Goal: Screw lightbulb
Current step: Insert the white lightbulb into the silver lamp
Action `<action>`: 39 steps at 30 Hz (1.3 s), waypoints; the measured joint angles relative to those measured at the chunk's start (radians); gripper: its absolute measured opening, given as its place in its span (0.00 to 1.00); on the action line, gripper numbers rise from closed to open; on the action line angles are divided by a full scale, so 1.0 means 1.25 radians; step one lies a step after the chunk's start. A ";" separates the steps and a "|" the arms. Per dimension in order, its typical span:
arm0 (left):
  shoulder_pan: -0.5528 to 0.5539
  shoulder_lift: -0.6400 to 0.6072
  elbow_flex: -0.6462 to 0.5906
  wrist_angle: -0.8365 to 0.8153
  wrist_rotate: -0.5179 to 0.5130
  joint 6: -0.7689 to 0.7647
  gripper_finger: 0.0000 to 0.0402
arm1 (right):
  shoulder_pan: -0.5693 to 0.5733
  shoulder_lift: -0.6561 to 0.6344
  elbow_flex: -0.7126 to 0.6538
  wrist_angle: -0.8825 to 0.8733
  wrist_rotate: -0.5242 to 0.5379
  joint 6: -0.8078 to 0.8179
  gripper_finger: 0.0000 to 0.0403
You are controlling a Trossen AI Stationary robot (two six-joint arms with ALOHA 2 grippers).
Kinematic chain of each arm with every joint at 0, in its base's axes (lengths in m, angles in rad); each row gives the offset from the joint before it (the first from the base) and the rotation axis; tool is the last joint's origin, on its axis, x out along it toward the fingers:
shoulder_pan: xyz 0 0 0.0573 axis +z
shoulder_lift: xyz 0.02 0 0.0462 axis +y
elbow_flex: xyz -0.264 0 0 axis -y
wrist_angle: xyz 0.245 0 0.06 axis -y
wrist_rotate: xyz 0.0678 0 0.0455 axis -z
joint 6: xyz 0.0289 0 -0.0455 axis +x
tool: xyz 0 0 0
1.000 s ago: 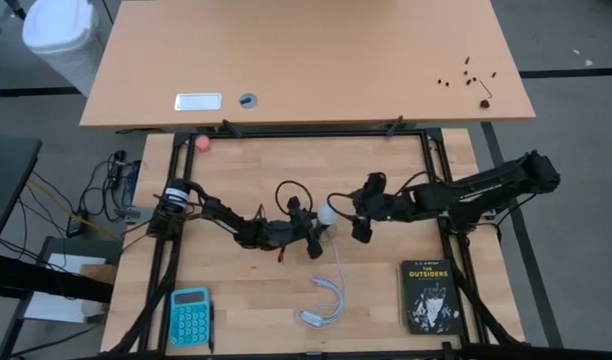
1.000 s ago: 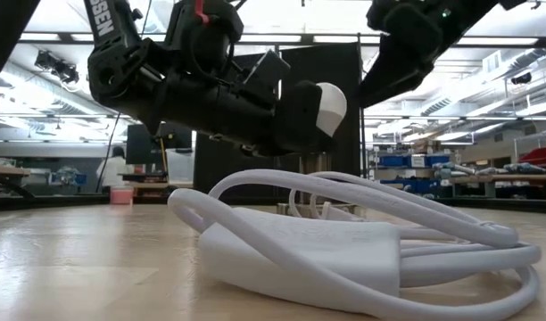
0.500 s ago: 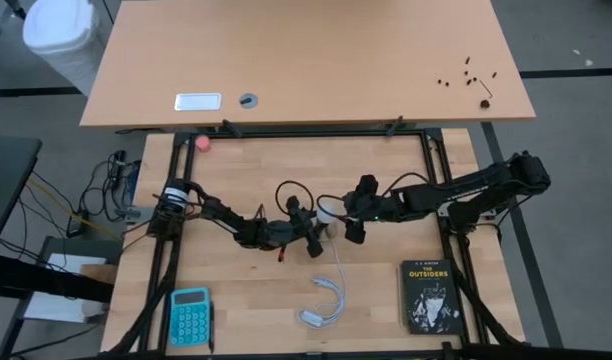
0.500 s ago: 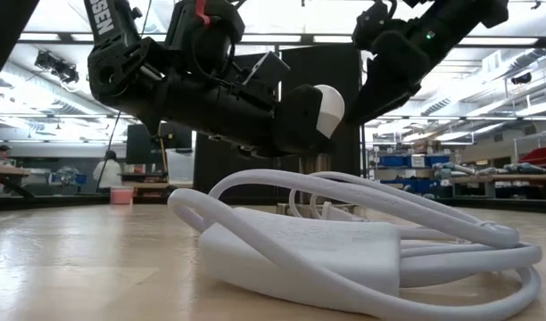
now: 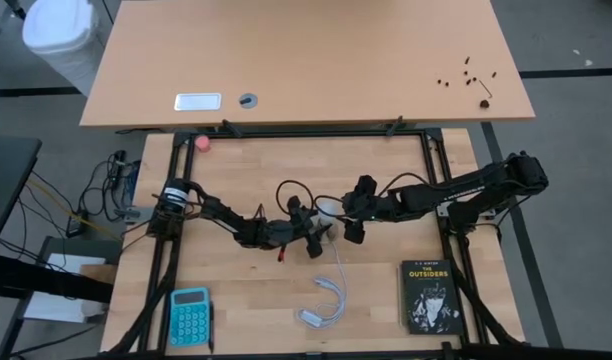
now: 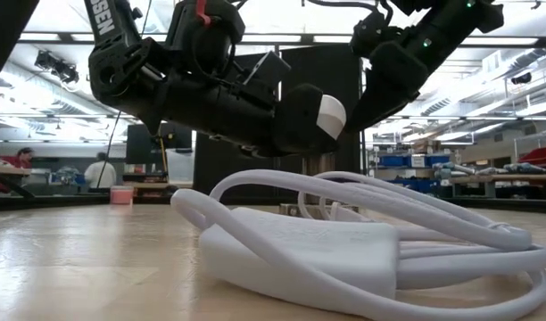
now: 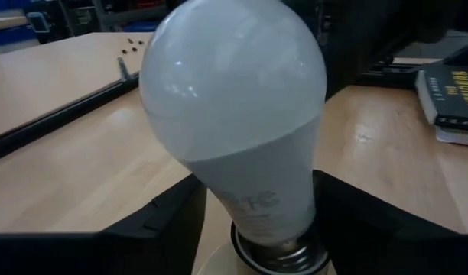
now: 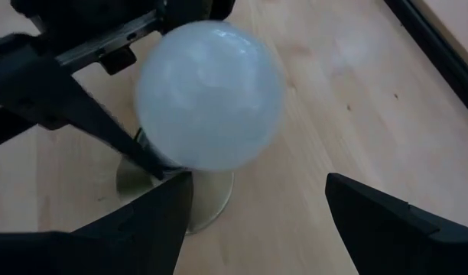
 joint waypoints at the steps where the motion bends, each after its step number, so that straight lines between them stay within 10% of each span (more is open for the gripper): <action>1: 0.000 0.000 0.000 0.000 0.002 0.001 0.59 | 0.000 0.000 0.000 0.001 0.000 -0.002 0.77; 39: -0.024 -0.001 -0.002 0.034 0.031 0.075 0.60 | 0.011 0.000 0.000 -0.006 -0.013 -0.038 0.77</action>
